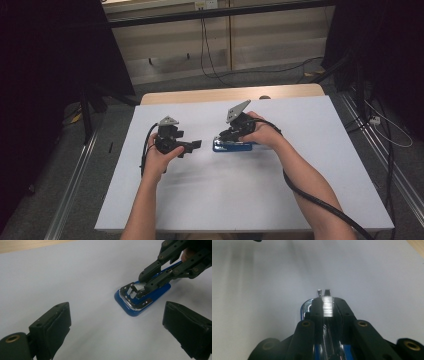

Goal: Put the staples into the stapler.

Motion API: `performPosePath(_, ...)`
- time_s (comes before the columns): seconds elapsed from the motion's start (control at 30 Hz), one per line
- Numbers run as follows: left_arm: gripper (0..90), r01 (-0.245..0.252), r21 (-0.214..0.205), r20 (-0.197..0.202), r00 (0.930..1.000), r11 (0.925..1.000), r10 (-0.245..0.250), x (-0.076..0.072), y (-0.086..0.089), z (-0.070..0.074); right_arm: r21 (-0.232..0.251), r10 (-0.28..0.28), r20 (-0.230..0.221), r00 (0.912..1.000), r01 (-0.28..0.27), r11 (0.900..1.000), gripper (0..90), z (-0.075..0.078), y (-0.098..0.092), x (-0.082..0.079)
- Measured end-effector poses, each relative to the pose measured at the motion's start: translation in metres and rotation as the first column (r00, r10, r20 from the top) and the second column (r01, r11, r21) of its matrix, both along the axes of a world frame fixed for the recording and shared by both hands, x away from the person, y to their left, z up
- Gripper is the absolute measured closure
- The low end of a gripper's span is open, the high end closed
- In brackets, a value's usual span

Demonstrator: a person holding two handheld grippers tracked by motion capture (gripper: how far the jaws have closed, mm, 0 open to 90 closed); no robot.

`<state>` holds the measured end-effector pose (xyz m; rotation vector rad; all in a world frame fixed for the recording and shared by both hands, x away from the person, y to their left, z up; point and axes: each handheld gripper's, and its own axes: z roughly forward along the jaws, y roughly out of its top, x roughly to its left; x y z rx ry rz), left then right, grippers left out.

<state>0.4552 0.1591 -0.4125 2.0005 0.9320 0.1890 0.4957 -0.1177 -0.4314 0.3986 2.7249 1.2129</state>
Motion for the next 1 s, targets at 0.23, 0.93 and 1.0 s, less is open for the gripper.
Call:
performPosePath(0.23,8.3,0.0,0.001,0.0,1.0,1.0,0.0,0.0001,-0.0001,-0.0001,-0.002,0.011,0.005,0.9999,-0.011,0.9999,79.5,0.0001,0.0002,0.0008)
performPosePath(0.93,8.3,0.003,0.01,0.003,1.0,0.9999,-0.003,0.0006,0.0002,-0.0004,-0.003,0.006,0.005,1.0,-0.006,1.0,79.5,0.0035,-0.0017,-0.0008)
performPosePath(1.0,8.3,0.004,0.011,0.001,1.0,0.9999,-0.004,0.0008,0.0006,-0.0003,0.002,0.004,0.005,1.0,-0.004,1.0,79.5,0.0034,-0.0024,-0.0009)
